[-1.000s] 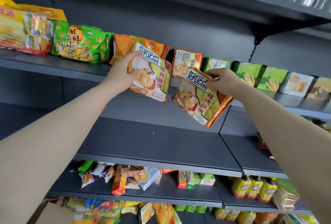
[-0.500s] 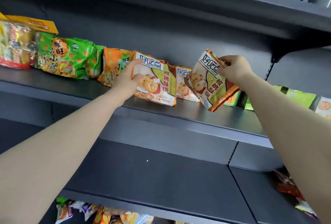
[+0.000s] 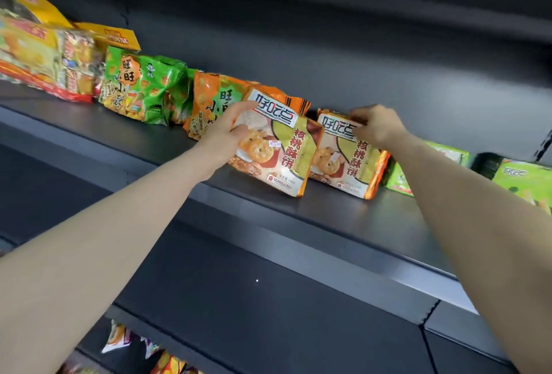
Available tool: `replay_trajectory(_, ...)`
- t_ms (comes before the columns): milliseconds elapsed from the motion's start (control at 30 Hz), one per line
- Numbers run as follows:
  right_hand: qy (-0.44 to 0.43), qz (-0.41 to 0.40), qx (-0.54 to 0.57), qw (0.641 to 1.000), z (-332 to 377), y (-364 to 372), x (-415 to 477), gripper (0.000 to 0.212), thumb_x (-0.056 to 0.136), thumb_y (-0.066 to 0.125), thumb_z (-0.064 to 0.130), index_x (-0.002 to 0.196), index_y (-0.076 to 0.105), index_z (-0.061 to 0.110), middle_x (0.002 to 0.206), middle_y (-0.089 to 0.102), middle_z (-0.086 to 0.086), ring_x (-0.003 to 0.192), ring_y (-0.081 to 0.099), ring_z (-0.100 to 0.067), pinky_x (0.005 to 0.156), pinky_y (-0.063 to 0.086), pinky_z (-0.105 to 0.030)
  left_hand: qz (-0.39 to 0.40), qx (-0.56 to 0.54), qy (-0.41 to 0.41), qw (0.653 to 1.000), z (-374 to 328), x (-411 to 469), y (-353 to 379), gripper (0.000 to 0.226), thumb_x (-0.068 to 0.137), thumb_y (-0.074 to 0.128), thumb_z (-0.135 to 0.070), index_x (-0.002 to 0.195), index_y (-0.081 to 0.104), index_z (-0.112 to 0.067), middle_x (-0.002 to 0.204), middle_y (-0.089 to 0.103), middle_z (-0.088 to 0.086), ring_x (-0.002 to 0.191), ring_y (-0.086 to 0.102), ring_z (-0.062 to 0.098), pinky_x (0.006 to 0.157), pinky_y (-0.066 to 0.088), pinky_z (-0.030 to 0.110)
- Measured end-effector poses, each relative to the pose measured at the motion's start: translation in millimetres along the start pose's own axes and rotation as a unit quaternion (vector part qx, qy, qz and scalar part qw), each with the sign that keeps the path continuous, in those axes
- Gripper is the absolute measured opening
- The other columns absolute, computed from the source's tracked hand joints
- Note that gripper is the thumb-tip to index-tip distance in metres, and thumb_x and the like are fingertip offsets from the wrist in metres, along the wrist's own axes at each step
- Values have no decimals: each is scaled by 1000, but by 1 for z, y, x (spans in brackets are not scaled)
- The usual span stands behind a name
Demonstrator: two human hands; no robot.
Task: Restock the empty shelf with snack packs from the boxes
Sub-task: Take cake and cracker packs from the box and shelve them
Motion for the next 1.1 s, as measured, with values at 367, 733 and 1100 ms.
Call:
replay_trajectory(367,27,-172,114,978,-27,-23,-27,53,81,41,-7,114,75,18,106,75,-6,102,68,-24,103,49,-31,76,-18,-9,997,-14,16,97,46,106,32,-8,138,46,-39,156,30,-7,137,29,14,104,29,28)
replay_trajectory(733,-38,-138,-11,990,-24,1,-67,44,94,44,4,127,68,21,131,65,-5,120,56,-33,96,48,-39,18,181,-11,983,-5,18,125,48,103,43,-14,146,37,-35,148,36,5,131,44,27,106,40,39)
replay_trajectory(1100,-67,-164,-49,983,18,-8,-107,37,96,48,10,128,67,13,127,66,-12,115,55,-38,95,48,-42,14,215,102,971,-23,-6,82,38,98,55,-20,136,51,-27,137,52,1,120,54,22,98,47,41)
Point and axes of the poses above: each hand's wrist, its own x-axis towards the middle knuckle, its own y-axis out of the palm, z = x × y, the point moved 3 cm from there along x, towards the middle knuckle
